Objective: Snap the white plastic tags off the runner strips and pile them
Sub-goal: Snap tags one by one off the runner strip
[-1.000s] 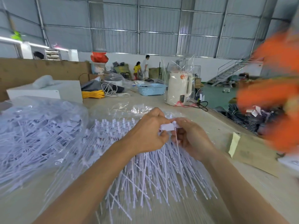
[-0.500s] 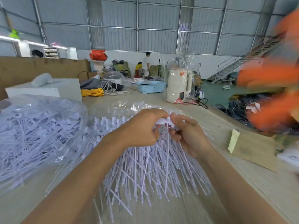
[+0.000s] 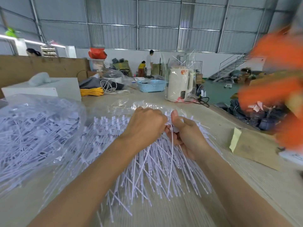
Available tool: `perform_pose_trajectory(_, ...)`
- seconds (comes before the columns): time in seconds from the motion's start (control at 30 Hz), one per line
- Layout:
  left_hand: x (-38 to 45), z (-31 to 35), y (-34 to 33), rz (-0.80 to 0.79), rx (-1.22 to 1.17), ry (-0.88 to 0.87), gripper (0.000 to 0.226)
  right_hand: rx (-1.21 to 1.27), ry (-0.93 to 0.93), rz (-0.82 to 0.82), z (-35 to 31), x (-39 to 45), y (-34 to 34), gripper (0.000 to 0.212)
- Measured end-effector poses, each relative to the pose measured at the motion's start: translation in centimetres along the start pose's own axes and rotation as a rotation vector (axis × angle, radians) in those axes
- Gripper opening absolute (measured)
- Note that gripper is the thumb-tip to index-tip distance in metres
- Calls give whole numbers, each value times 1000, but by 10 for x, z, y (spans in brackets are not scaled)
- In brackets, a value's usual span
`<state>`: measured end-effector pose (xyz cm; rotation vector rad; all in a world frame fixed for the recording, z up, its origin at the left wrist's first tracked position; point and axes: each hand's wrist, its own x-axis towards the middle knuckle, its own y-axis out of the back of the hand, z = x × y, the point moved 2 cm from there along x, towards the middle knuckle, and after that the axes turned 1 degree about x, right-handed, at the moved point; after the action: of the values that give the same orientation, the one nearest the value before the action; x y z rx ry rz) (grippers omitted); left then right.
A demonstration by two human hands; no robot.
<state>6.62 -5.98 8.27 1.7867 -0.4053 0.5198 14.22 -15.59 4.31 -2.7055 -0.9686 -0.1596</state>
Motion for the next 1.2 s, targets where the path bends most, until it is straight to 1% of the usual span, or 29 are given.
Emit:
perform_pose_trajectory(0.1, -1, -8, 2, -17, -112, 32, 20, -112, 68, -7, 2, 0, -1, 40)
perform_pose_trajectory(0.23, -3, -15, 6, -49, -288, 47, 15, -338, 193, -94, 0, -3, 0, 45)
perform_pose_trajectory(0.27, -4, -17, 7, -88, -390, 70, 16, -387, 240, -132, -2, -4, 0, 44)
perform_pose_trajectory(0.33, -6, -23, 6, -188, -661, 139, 27, -449, 348, -206, -6, -7, -1, 37)
perform_pose_trajectory(0.37, -6, -26, 6, -224, -783, 156, 27, -467, 384, -212, -9, -8, 0, 33)
perform_pose_trajectory(0.4, -7, -28, 5, -246, -890, 158, 25, -459, 399, -181, -12, -8, 3, 32)
perform_pose_trajectory(0.43, -9, -31, 5, -258, -992, 150, 23, -405, 394, -107, -17, -6, 10, 31)
perform_pose_trajectory(0.47, -10, -33, 6, -264, -1098, 142, 24, -290, 357, 0, -23, -3, 22, 29)
perform_pose_trajectory(0.5, -11, -35, 6, -249, -1191, 142, 29, -120, 304, 93, -29, 1, 37, 25)
perform_pose_trajectory(0.53, -11, -37, 6, -215, -1254, 159, 33, 77, 252, 141, -34, 5, 52, 18)
perform_pose_trajectory(0.57, -11, -38, 4, -165, -1282, 191, 33, 257, 212, 175, -37, 8, 65, 21)
perform_pose_trajectory(0.6, -10, -39, 3, -114, -1285, 231, 28, 398, 166, 192, -37, 10, 73, 22)
perform_pose_trajectory(0.63, -8, -39, 1, -70, -1272, 275, 22, 519, 131, 199, -35, 13, 78, 14)
perform_pose_trajectory(0.67, -7, -38, -1, -48, -1259, 311, 17, 603, 92, 199, -32, 15, 78, 16)
perform_pose_trajectory(0.7, -6, -36, -3, -45, -1236, 330, 17, 650, 57, 202, -29, 17, 76, 25)
perform_pose_trajectory(0.73, -5, -33, -5, -50, -1201, 338, 19, 687, 30, 183, -27, 20, 74, 31)
perform_pose_trajectory(0.77, -5, -31, -6, -52, -1164, 333, 23, 734, 4, 144, -27, 22, 71, 33)
perform_pose_trajectory(0.83, -4, -28, -6, -50, -1115, 293, 31, 877, -100, -18, -28, 21, 63, 37)
perform_pose_trajectory(0.87, -4, -27, -6, -54, -1089, 273, 34, 905, -149, -94, -28, 21, 61, 34)
perform_pose_trajectory(0.93, -2, -26, -7, -75, -1026, 246, 39, 810, -202, -167, -25, 17, 56, 18)
perform_pose_trajectory(0.97, -2, -24, -7, -82, -1006, 238, 41, 703, -213, -159, -22, 16, 53, 13)
perform_pose_trajectory(1.0, -2, -22, -6, -83, -993, 226, 43, 565, -216, -146, -20, 13, 47, 13)
perform_pose_trajectory(1.03, -3, -20, -5, -80, -971, 205, 43, 424, -214, -147, -17, 11, 39, 25)
perform_pose_trajectory(1.07, -3, -17, -4, -80, -928, 172, 44, 303, -216, -162, -14, 9, 30, 42)
perform_pose_trajectory(1.1, -4, -15, -5, -86, -861, 129, 45, 205, -223, -184, -11, 6, 21, 59)
perform_pose_trajectory(1.13, -4, -13, -6, -101, -785, 87, 47, 112, -223, -201, -9, 4, 13, 71)
perform_pose_trajectory(1.17, -4, -11, -7, -119, -717, 53, 49, 23, -204, -205, -7, 1, 6, 76)
perform_pose_trajectory(1.2, -5, -9, -7, -137, -676, 27, 49, -54, -165, -183, -6, 0, 2, 75)
